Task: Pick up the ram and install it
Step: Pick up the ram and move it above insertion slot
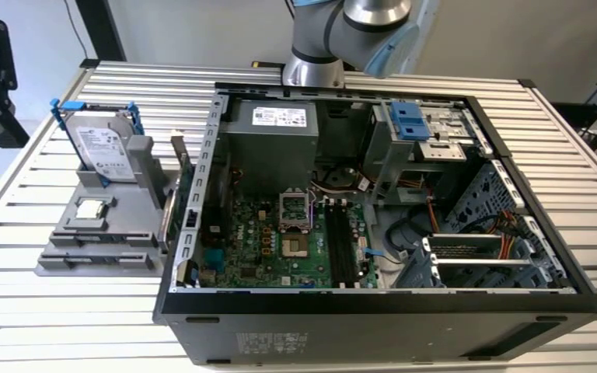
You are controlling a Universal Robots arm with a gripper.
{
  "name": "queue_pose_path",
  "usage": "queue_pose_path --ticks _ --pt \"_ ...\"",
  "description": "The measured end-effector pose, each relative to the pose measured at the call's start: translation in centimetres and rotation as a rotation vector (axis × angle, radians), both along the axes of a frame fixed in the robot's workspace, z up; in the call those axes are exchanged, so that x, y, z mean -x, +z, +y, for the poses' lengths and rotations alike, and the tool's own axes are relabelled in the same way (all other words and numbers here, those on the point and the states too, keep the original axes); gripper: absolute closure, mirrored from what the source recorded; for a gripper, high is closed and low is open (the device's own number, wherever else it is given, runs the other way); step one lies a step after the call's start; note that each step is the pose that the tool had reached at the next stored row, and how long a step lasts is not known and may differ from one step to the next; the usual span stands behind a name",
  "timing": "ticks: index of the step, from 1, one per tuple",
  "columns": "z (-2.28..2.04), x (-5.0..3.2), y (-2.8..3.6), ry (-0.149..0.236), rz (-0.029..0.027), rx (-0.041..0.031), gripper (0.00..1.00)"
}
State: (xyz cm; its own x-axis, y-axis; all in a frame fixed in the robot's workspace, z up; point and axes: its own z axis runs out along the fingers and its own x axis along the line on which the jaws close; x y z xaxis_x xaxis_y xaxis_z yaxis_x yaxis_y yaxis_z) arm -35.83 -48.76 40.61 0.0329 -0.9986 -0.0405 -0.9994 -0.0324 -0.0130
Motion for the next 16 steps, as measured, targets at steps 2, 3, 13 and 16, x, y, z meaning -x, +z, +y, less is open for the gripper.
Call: queue_pose_path --ticks 2,3,13,16 --pt "0.0 0.0 0.0 0.0 0.0 0.0 0.0" --pt "0.0 0.0 0.0 0.0 0.0 0.0 0.0" --pt "0.0 -0.01 -0.51 -0.022 -0.0001 -0.0001 0.0" --pt "0.0 -0.01 -0.95 -0.024 -0.0002 0.0 0.0"
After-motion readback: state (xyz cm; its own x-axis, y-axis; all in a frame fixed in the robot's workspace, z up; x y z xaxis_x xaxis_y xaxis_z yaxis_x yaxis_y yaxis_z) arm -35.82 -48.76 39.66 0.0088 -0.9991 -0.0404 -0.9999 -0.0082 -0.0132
